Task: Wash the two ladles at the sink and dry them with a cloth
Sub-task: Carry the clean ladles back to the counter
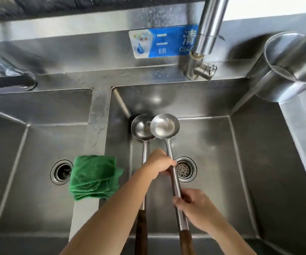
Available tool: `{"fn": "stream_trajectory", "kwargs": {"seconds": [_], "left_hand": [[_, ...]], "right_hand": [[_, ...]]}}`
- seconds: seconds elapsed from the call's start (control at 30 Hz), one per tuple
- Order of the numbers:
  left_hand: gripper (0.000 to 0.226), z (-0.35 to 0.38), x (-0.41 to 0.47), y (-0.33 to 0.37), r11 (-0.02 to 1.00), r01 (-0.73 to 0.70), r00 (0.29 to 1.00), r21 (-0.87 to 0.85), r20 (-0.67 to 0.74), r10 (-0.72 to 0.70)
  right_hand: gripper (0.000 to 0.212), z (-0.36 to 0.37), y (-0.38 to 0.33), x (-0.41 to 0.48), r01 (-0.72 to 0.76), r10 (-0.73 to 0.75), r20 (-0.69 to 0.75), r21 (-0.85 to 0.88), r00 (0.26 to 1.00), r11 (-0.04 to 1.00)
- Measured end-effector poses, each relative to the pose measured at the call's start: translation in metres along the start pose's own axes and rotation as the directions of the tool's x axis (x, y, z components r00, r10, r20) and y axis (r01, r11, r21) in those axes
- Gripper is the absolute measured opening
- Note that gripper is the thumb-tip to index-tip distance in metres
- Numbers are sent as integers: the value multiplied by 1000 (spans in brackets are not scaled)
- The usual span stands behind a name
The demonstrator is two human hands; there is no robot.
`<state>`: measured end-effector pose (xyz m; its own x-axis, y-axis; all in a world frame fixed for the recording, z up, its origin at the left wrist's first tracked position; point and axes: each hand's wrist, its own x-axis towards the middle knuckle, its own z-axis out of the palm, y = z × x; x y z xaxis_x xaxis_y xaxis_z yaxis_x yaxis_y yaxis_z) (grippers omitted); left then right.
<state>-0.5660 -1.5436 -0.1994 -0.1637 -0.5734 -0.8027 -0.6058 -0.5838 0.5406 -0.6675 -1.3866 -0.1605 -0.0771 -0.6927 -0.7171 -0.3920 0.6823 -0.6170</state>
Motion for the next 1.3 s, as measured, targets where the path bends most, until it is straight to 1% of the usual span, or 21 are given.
{"fn": "stream_trajectory", "kwargs": {"seconds": [0.13,0.23,0.27,0.33,0.4,0.47,0.53,0.6,0.7,0.73,0.8,0.87,0.93,1.07,1.2,1.23,1.3], "left_hand": [[15,-30,-11,-7,988,-34,987,153,-147,57],[26,-48,-4,-13,973,-22,973,228,-217,73],[26,-51,1,-15,975,-24,968,220,-239,78],[16,-54,9,-19,985,-39,955,168,-282,86],[13,-55,18,-25,991,-55,944,121,-318,91],[9,-55,25,-31,995,-44,943,94,-324,73],[10,-56,35,-37,997,-28,945,71,-325,50],[13,-57,45,-43,1000,-4,939,-10,-343,0],[16,-53,57,-46,990,36,946,-138,-313,-78],[17,-51,60,-47,977,44,952,-211,-289,-106],[26,-49,63,-49,930,66,962,-362,-223,-155],[27,-47,66,-51,900,79,964,-428,-199,-179],[28,-46,66,-50,901,83,960,-427,-210,-188],[23,-42,49,-39,911,91,957,-402,-216,-191],[11,-37,18,-21,890,116,978,-441,-106,-180],[8,-35,8,-16,894,117,984,-432,-73,-164],[9,-32,-12,-6,923,111,992,-369,-8,-122]], "right_hand": [[30,11,-28,-5,8,-11,74,41,997,999],[32,25,-38,4,3,-18,94,152,995,988],[32,30,-40,9,-10,-10,100,199,995,980],[29,38,-41,17,-41,14,105,256,994,966],[24,46,-40,22,-67,39,107,274,993,960],[20,55,-40,22,-102,66,131,295,989,950],[20,64,-40,24,-133,92,139,328,986,935],[21,70,-40,26,-133,92,129,357,987,925],[21,78,-44,28,-142,108,108,398,988,906],[24,80,-46,28,-153,117,113,396,987,905],[28,84,-48,29,-185,137,144,412,980,892],[20,88,-50,29,-212,156,152,493,976,844],[15,88,-53,27,-227,186,131,540,974,810],[16,74,-59,15,-244,196,146,622,970,744],[22,52,-67,-15,-257,198,163,631,967,732],[23,46,-67,-25,-251,194,159,636,968,730],[25,34,-65,-48,-230,172,152,652,973,722]]}}
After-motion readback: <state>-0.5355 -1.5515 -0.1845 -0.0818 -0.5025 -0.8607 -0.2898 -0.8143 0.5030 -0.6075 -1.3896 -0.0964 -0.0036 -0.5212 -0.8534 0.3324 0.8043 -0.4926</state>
